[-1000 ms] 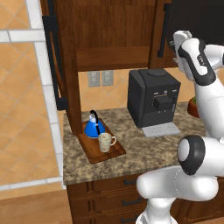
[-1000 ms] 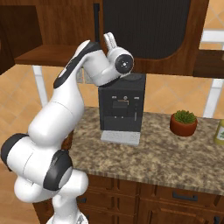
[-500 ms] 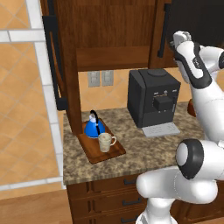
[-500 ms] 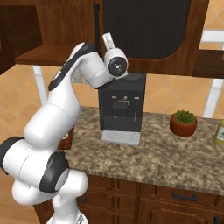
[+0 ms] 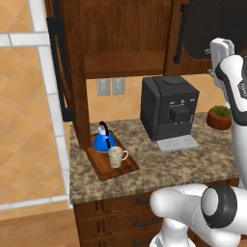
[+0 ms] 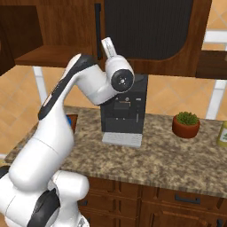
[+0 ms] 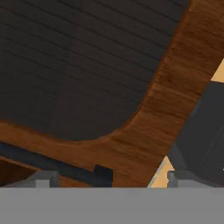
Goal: Pick the kettle from the counter and place it on the tray. Then pick the mug from the cabinet and place it on the tray. Then close the cabinet doors.
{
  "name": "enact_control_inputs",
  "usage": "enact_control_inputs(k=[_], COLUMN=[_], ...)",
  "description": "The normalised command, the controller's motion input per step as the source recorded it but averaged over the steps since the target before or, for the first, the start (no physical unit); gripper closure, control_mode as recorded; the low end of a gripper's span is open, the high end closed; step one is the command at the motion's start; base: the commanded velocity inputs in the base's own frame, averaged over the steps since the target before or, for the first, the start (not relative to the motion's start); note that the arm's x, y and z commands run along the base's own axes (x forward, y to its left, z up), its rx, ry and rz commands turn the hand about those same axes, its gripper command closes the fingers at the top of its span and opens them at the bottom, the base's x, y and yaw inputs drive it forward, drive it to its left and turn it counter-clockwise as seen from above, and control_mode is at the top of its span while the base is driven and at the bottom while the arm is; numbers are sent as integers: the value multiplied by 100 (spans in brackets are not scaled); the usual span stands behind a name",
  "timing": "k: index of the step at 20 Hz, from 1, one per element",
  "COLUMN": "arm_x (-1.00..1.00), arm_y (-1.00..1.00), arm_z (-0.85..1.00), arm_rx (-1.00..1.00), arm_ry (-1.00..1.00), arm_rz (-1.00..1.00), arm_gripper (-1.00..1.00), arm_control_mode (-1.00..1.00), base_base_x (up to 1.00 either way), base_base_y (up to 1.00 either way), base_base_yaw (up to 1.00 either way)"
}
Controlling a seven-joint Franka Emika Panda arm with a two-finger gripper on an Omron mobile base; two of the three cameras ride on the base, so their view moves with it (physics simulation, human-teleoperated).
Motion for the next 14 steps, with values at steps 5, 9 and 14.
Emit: enact_control_inputs(k=[5,9,14], arm_x=[-100,-100,-100], arm_y=[66,70,96], arm_z=[31,16,0], arm_rx=[-25,-28,-24], arm_ry=[2,1,-9], arm_rz=[11,5,0], arm_gripper=[-100,-100,-100], arm_control_mode=[-100,-100,-100], base_base_x=[0,0,0], base_base_y=[0,0,0], base_base_yaw=[0,0,0])
